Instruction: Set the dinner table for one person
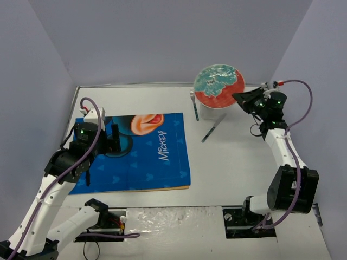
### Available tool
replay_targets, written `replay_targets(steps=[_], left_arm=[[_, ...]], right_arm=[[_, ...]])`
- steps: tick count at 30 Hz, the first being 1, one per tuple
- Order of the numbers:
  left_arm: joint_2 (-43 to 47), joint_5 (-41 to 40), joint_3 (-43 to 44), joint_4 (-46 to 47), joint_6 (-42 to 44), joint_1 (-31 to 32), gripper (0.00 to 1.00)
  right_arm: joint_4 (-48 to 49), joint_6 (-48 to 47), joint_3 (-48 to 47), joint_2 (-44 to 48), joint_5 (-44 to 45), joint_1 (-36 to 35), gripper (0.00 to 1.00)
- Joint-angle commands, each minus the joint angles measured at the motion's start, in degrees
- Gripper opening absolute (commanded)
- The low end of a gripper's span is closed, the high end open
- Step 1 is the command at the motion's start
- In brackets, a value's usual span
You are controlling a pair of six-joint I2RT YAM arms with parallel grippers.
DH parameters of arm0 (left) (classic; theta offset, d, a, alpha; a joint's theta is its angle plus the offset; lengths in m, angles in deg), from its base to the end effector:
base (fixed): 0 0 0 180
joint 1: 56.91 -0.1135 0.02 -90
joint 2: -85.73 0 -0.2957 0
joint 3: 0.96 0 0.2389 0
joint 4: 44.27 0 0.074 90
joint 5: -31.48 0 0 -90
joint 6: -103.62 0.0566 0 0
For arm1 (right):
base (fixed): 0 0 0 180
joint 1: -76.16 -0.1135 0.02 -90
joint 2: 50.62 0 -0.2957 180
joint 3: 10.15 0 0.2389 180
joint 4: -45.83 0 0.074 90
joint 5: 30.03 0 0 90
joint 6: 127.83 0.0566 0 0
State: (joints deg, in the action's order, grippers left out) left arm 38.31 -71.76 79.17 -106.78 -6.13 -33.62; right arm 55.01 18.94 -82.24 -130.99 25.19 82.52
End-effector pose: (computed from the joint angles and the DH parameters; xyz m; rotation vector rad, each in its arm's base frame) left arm 0.1273 -0.0407 0.3962 -0.0756 2.0816 -0.2175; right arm 0.3290 -0.0042 0.3725 0.4041 1.6307 1.1462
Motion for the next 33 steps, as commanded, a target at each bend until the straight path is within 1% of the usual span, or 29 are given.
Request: replay_targets(steps=[1, 4, 9, 16, 20, 26, 33], left_arm=[[0.6, -2.6, 6.4, 1.1, 0.4, -0.1, 0.97], [1.2, -4.1, 7.1, 0.4, 0.8, -0.1, 0.97], [2.3, -6.1, 7.0, -1.1, 0.9, -0.2, 0.97], [4.1, -7.8, 6.1, -2.7, 0.3, -0.3, 0.97], [5.0, -8.4, 5.9, -3.9, -0.3, -0.3, 0.97], [5.8, -8.9, 5.9, -5.3, -0.5, -0.3, 0.97], [6.4, -9.6, 5.8, -6.1, -0.4, -0.3, 0.97]], right_arm=[[10.4, 2.7, -8.6, -3.9, -4.4, -8.9, 0.0], [12.3, 4.2, -10.6, -8.7, -4.3, -17.3, 0.0], [17.2, 5.7, -13.5, -17.3, -4.3, -27.0, 0.0], [25.3, 7.0, -17.1, -28.3, -6.4, -36.3, 0.0], [31.2, 7.1, -19.5, -34.5, -8.7, -39.8, 0.0], [36.4, 7.4, -22.5, -41.8, -10.0, -43.1, 0.0], [39.8, 8.6, -21.7, -44.7, -10.3, -44.3, 0.0]])
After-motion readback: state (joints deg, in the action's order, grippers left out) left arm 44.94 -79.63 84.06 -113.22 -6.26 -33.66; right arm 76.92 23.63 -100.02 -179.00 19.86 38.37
